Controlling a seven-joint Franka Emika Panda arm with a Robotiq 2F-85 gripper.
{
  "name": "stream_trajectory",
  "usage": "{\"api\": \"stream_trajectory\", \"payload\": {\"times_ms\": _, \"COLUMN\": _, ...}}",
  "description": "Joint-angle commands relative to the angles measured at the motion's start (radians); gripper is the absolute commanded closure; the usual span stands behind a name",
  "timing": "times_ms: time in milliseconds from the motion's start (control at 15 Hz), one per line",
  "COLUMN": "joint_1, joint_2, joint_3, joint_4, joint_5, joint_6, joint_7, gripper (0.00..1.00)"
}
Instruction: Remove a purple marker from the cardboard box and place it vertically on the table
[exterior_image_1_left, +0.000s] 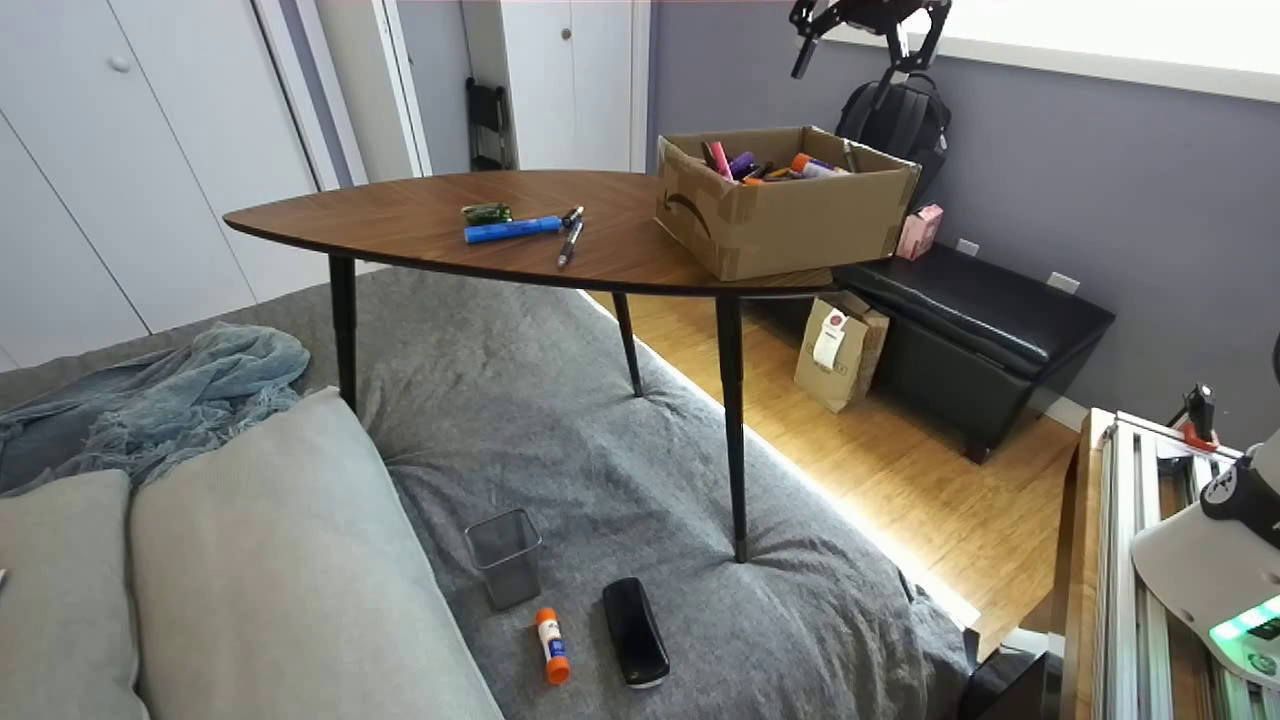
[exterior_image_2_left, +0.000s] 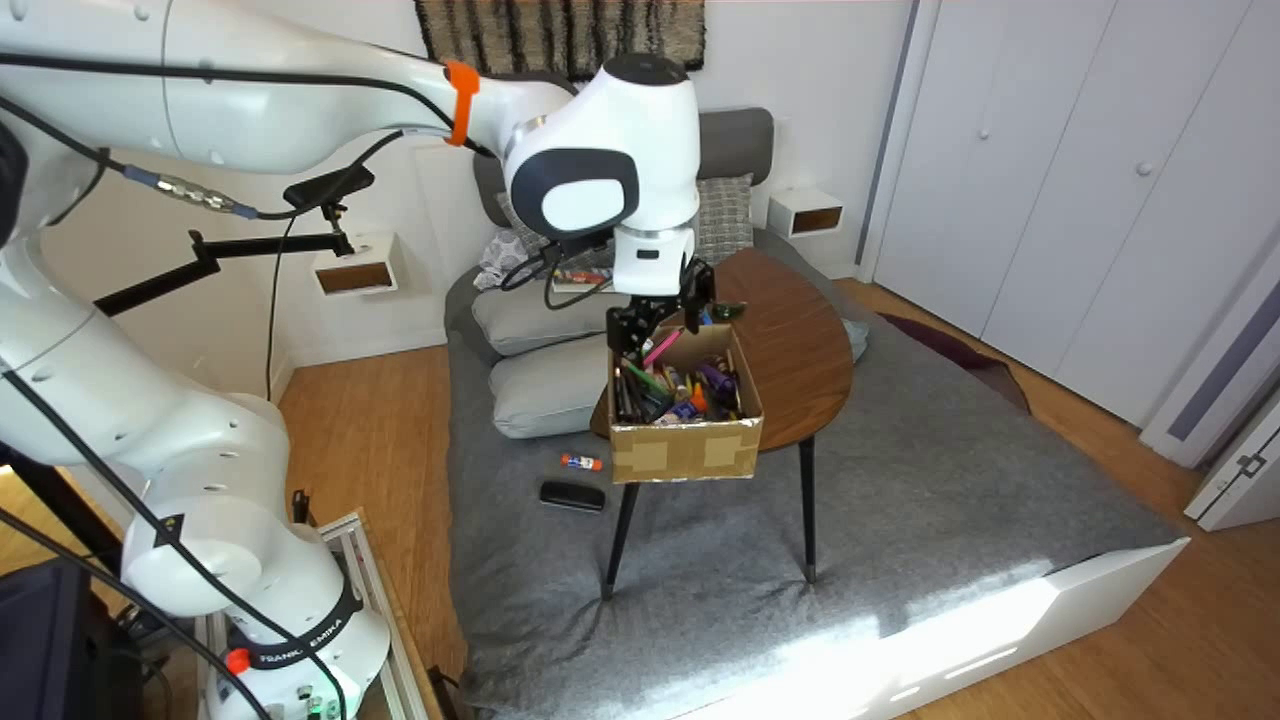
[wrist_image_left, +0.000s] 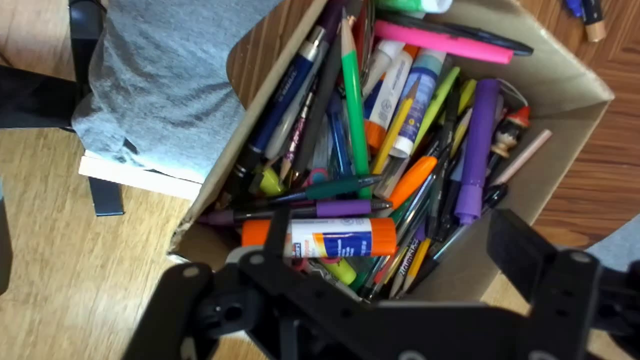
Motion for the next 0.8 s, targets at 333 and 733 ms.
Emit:
{"api": "stream_trajectory", "payload": {"times_ms": 333, "joint_1": 0.010, "joint_2": 0.116, "joint_3": -0.050, "joint_4": 0.004, "joint_5": 0.092, "joint_6": 0.123, "joint_7": 0.076, "gripper": 0.31}}
{"api": "stream_trajectory", "payload": {"times_ms": 733, "joint_1": 0.032, "joint_2": 0.174, "joint_3": -0.048, "joint_4": 0.028, "joint_5": 0.195, "joint_6": 0.181, "joint_7": 0.067, "gripper": 0.33}}
